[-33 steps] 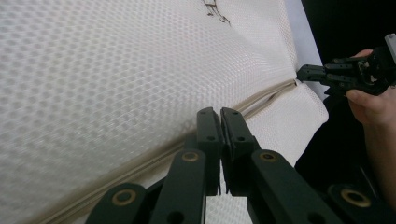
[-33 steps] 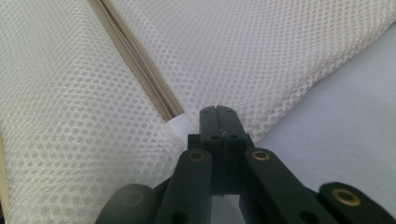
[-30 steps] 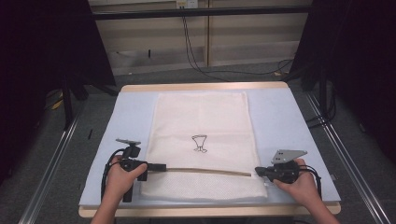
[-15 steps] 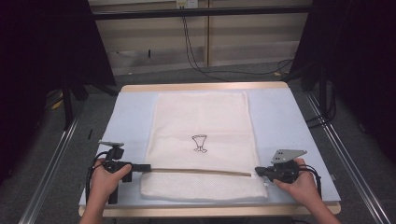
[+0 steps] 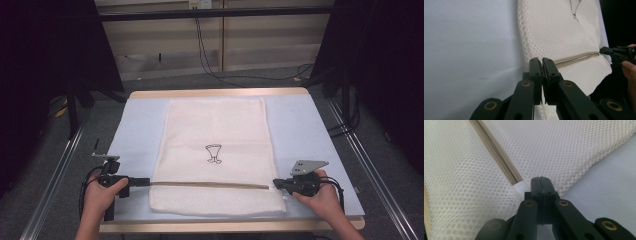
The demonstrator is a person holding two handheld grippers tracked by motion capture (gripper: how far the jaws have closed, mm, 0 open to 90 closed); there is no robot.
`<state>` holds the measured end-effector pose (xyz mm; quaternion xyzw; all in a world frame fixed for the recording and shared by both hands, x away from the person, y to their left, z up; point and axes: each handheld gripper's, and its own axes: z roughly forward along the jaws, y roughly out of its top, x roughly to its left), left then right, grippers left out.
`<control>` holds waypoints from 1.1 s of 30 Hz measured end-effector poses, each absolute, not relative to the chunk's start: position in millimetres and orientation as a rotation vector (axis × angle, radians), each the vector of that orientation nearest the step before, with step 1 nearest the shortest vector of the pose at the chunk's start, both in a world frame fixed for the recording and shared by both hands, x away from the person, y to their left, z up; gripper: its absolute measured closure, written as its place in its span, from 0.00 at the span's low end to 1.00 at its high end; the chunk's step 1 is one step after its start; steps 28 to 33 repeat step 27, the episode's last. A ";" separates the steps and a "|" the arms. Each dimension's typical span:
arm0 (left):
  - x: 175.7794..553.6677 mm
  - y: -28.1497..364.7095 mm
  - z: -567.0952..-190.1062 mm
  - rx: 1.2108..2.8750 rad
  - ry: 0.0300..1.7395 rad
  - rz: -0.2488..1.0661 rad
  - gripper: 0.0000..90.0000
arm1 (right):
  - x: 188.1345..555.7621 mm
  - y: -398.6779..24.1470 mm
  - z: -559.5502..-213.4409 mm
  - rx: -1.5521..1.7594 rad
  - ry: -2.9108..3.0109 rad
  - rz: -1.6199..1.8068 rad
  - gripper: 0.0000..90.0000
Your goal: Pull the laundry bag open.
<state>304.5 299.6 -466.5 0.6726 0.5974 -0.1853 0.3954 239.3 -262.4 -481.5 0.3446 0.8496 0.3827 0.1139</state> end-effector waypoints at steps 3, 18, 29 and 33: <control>305.5 300.8 -468.5 1.724 1.503 -0.473 0.97 | 239.4 -262.5 -481.5 1.011 2.492 1.123 1.00; 310.4 306.2 -460.6 1.688 1.484 0.030 0.52 | 243.1 -290.7 -472.4 1.145 2.228 1.134 0.56; 320.3 303.0 -469.1 1.773 1.456 0.357 0.31 | 248.8 -306.6 -482.8 1.269 2.193 1.008 0.31; 320.3 303.0 -469.1 1.773 1.456 0.357 0.31 | 248.8 -306.6 -482.8 1.269 2.193 1.008 0.31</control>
